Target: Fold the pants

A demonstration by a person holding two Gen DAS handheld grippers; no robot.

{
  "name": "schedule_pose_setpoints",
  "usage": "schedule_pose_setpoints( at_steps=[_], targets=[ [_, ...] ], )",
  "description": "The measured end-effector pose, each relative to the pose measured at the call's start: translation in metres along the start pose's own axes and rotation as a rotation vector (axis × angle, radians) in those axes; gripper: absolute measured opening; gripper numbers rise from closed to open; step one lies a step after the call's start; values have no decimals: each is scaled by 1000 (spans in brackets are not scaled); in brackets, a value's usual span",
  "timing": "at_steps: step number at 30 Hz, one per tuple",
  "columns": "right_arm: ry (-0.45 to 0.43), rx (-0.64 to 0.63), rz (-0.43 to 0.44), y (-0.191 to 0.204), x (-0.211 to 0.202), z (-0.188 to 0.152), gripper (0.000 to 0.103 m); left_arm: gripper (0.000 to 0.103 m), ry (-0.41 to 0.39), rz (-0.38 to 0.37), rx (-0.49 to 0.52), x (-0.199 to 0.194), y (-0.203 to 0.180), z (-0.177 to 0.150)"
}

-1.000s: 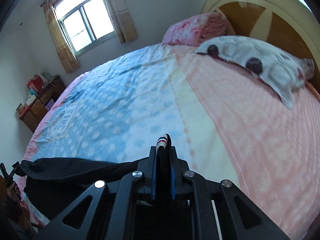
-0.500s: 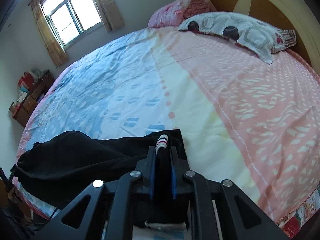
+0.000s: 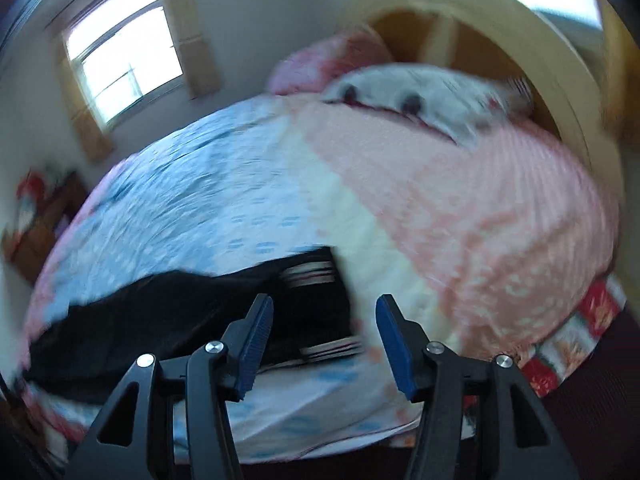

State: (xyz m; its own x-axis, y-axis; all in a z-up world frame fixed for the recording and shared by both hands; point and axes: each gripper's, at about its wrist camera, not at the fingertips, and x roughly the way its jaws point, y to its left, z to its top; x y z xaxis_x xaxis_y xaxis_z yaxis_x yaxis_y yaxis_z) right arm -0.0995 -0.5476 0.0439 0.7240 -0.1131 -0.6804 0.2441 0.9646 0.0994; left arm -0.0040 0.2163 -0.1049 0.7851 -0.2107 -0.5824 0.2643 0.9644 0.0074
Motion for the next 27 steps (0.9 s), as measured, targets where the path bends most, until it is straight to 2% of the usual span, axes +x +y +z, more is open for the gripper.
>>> schedule_pose_setpoints(
  at_steps=[3,7,11,15,17,21,24,27],
  targets=[
    [3,-117,85,59,3,-10,55,88,10,11,-20,2,4,-6],
    [80,-315,240,158,35,-34,56,89,-12,85,-35,10,7,5],
    [134,-427,418,238,62,-52,56,81,-5,54,-3,14,11,22],
    [182,-502,502,294,78,-66,56,81,15,54,69,15,7,14],
    [183,-589,510,319,80,-81,56,81,9,57,98,13,4,9],
    [208,-764,380,352,102,-104,55,74,-38,62,92,11,3,10],
    [214,-850,380,363,107,-117,55,64,-48,37,88,14,4,12],
    [201,-897,360,366,109,-121,55,63,-51,29,92,16,4,13]
  ],
)
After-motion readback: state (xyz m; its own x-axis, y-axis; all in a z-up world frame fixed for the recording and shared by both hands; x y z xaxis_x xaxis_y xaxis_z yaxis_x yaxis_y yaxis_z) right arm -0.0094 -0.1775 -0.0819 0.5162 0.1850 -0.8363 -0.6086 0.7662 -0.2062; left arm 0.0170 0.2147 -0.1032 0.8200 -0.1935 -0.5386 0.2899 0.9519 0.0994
